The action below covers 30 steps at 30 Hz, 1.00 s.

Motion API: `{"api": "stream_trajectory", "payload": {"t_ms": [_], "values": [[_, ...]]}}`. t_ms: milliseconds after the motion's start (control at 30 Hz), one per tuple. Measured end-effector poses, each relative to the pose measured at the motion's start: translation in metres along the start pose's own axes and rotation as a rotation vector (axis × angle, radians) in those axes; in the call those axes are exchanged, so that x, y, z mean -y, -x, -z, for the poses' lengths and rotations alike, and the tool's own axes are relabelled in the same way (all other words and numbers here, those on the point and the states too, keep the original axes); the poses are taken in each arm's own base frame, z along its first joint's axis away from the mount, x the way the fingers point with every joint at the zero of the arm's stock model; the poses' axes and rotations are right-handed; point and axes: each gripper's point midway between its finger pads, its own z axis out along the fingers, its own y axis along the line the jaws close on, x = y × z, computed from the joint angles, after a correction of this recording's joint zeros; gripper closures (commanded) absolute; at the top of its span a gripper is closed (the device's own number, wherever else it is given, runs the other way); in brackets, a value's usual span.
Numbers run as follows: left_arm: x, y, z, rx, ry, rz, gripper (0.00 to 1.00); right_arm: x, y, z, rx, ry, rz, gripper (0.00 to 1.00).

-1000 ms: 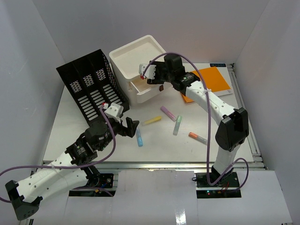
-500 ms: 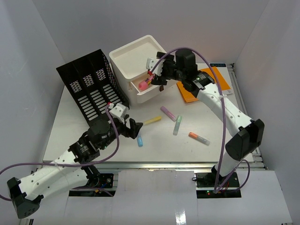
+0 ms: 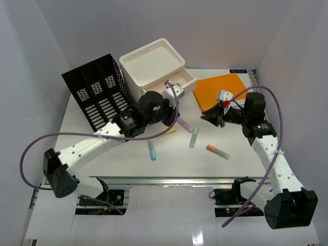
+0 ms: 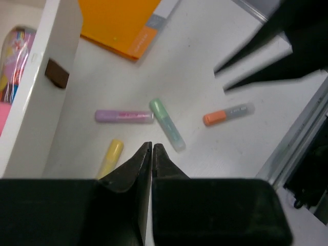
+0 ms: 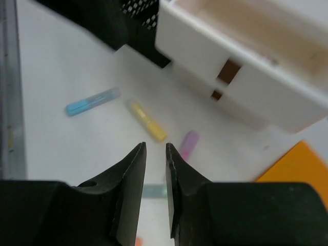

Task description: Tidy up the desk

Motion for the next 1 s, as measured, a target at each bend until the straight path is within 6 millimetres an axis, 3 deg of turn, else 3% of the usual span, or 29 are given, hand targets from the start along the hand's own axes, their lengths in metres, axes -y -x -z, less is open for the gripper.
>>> {"api": "stream_trajectory", "payload": {"t_ms": [67,167,300,467,600,733,1000], "values": [[-0.001,0.004,-0.025,-0.038,-0.002,-0.043,0.84,-0.012,-0.024,0.013,0.015,-0.016,-0.067,0.73],[-0.005,-0.008,-0.057,-0.114,0.007,-0.099,0.82,-0.01,-0.038,0.031,0.05,-0.073,-0.101,0.72],[-0.018,-0.029,-0.094,-0.225,0.023,-0.163,0.76,-0.007,-0.031,0.041,0.093,-0.087,-0.067,0.72],[-0.051,-0.038,-0.131,-0.285,0.073,-0.184,0.56,-0.007,-0.022,0.044,0.118,-0.077,-0.039,0.71],[-0.087,-0.029,-0.142,-0.292,0.161,-0.187,0.33,-0.007,-0.02,0.044,0.124,-0.071,-0.035,0.7],[-0.108,-0.024,-0.144,-0.294,0.227,-0.187,0.11,-0.007,-0.02,0.044,0.125,-0.072,-0.042,0.7],[-0.155,-0.022,-0.132,-0.302,0.361,-0.175,0.03,-0.007,-0.019,0.044,0.126,-0.074,-0.044,0.7]]}}
